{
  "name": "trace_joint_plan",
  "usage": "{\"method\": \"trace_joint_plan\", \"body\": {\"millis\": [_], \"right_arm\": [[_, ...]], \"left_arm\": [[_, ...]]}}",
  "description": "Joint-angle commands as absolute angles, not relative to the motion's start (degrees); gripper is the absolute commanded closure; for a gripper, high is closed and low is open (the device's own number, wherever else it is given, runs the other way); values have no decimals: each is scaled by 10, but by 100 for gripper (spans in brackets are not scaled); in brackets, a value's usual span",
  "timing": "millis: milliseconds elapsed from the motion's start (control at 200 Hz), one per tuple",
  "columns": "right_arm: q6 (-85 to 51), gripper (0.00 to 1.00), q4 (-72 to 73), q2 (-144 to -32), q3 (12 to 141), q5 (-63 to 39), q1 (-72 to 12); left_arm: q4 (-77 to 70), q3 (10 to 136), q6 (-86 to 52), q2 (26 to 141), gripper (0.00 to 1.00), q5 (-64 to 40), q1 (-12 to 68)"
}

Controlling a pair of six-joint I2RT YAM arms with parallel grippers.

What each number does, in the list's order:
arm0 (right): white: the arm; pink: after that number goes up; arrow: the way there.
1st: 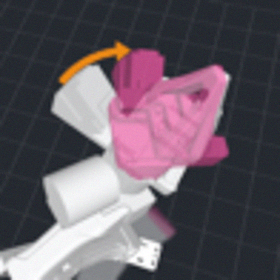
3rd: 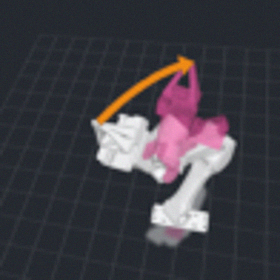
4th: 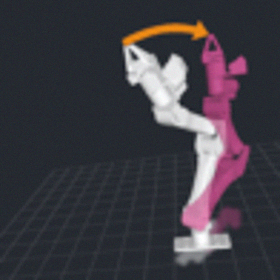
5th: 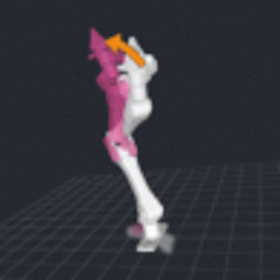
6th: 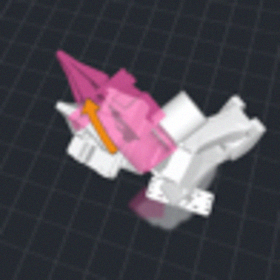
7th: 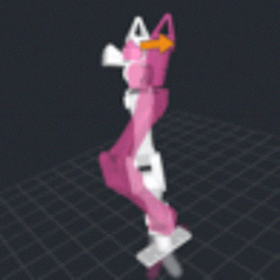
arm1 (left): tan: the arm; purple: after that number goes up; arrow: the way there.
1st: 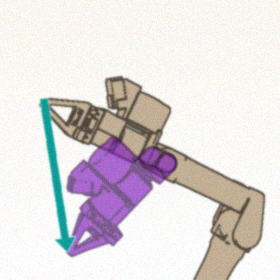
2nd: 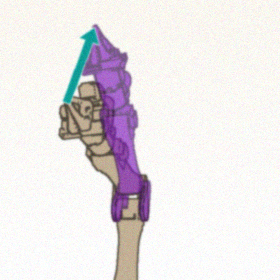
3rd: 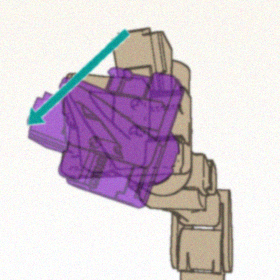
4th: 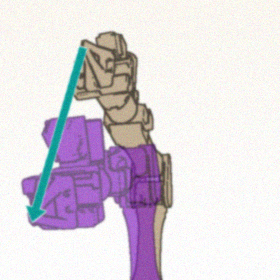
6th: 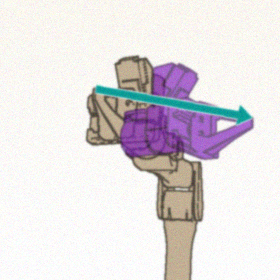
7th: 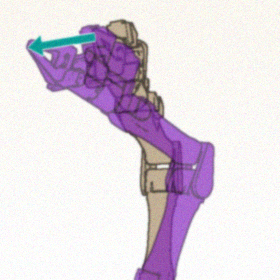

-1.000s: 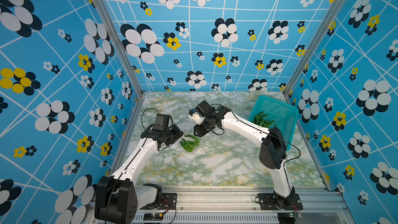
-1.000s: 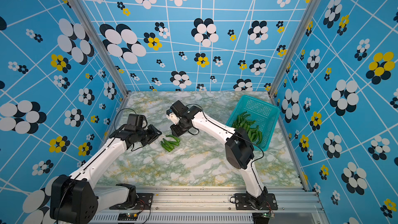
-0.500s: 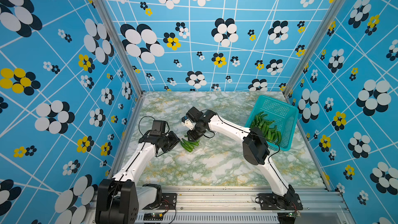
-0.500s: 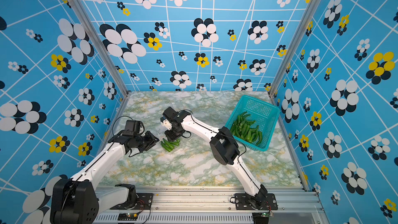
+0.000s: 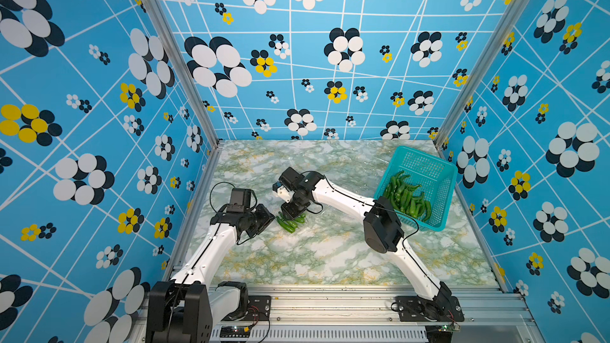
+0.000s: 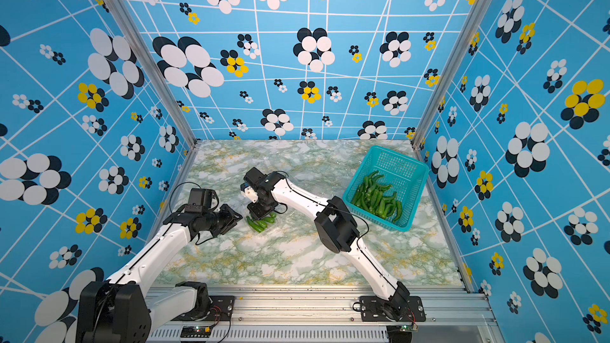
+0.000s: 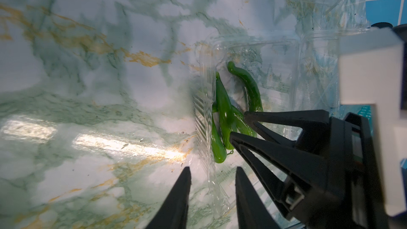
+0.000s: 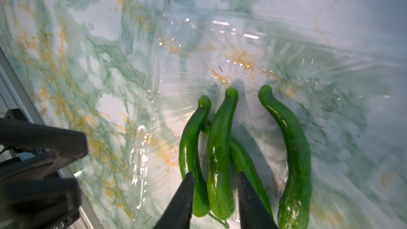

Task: Take small green peppers out of containers
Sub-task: Pick up the green pepper from the packing box.

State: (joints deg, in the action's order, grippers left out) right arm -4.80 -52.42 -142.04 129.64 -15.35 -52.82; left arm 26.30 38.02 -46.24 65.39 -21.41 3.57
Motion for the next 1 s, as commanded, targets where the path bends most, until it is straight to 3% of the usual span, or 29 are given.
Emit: {"method": "trace_joint_plan", "body": {"millis": [0, 520, 839, 999], "right_arm": [[-36, 65, -550, -1438, 1317, -154, -534], [-33, 66, -557, -1456, 1318, -153, -537], [-33, 90, -560, -1446, 1315, -154, -537], [-34, 93, -569, -1413, 1312, -165, -537]], "left_arm": [[259, 372, -453, 644, 64, -224, 28], [254, 360, -453, 636, 64, -229, 22], [249, 356, -454, 637, 64, -230, 20], [250, 356, -455, 641, 64, -227, 20]]}}
